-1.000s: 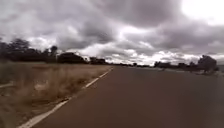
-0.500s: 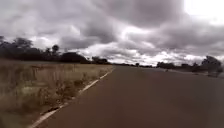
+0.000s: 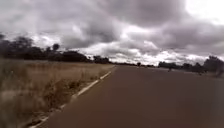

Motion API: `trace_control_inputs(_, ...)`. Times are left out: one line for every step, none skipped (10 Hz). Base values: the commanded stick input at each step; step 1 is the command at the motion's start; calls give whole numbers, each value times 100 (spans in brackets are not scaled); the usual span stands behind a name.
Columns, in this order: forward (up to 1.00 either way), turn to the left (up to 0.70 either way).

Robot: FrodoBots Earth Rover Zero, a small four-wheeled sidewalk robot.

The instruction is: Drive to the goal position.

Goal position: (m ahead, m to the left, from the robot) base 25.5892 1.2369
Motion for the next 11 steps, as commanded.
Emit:
trace_control_inputs(85, -30)
trace_control_inputs(85, -30)
trace_control_inputs(85, -30)
trace_control_inputs(85, -30)
trace_control_inputs(85, -30)
trace_control_inputs(85, -30)
trace_control_inputs(85, -30)
trace_control_inputs(85, -21)
trace_control_inputs(85, -2)
trace_control_inputs(85, 4)
trace_control_inputs(85, 4)
